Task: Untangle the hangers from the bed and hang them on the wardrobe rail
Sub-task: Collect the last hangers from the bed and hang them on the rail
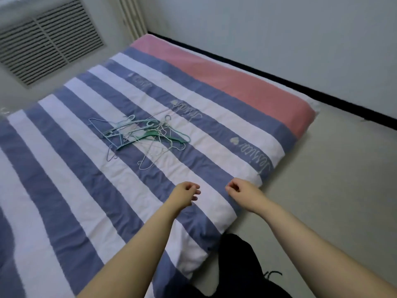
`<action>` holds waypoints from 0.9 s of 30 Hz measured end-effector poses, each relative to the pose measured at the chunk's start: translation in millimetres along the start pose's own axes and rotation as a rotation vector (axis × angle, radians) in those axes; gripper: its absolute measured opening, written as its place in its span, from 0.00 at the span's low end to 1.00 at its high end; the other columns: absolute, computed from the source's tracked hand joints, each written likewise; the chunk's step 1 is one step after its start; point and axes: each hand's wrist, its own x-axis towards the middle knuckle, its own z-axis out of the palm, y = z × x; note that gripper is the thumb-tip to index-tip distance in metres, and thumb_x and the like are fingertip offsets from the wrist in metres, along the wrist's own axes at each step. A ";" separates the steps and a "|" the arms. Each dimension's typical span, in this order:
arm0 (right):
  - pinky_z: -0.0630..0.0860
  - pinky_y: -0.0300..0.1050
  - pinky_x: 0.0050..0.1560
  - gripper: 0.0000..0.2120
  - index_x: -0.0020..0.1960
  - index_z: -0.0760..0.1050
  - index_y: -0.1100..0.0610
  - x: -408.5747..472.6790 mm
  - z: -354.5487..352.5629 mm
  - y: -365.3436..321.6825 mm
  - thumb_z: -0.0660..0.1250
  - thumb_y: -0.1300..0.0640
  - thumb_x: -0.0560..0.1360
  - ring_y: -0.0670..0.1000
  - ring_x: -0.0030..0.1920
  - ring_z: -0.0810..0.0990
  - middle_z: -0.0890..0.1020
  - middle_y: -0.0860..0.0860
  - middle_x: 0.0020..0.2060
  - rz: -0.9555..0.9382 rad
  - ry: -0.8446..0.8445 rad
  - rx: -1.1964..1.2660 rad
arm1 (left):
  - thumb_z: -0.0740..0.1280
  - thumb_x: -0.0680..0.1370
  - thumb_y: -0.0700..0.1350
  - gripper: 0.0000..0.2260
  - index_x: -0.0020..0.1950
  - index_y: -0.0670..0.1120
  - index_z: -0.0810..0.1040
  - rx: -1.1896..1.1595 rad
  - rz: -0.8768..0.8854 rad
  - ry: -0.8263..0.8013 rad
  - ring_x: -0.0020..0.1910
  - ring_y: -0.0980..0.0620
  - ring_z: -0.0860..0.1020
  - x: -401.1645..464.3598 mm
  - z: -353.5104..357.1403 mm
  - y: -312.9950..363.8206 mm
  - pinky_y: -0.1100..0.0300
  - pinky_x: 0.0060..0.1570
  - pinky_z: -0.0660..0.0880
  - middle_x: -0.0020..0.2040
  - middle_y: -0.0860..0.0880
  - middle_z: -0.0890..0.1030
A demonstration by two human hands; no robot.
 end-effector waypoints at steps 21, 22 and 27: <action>0.73 0.47 0.57 0.25 0.67 0.65 0.57 372.3 122.8 -169.5 0.68 0.49 0.75 0.52 0.57 0.75 0.75 0.53 0.58 0.035 -0.277 -0.013 | 0.63 0.79 0.48 0.16 0.65 0.44 0.73 -0.063 -0.306 0.396 0.58 0.46 0.77 245.7 -209.1 -70.1 0.52 0.60 0.73 0.61 0.45 0.78; 0.72 0.48 0.60 0.28 0.69 0.64 0.58 389.9 132.2 -173.3 0.69 0.49 0.74 0.53 0.60 0.74 0.73 0.54 0.62 0.032 -0.265 -0.010 | 0.64 0.79 0.48 0.18 0.67 0.44 0.72 -0.052 -0.309 0.410 0.59 0.46 0.76 261.3 -217.8 -73.2 0.53 0.61 0.73 0.62 0.45 0.77; 0.63 0.54 0.71 0.44 0.76 0.52 0.61 486.1 169.6 -182.5 0.70 0.42 0.71 0.58 0.73 0.61 0.61 0.58 0.74 -0.008 -0.154 -0.106 | 0.67 0.75 0.57 0.32 0.74 0.42 0.64 0.152 -0.292 0.471 0.68 0.42 0.70 347.1 -250.7 -93.7 0.50 0.66 0.69 0.71 0.42 0.70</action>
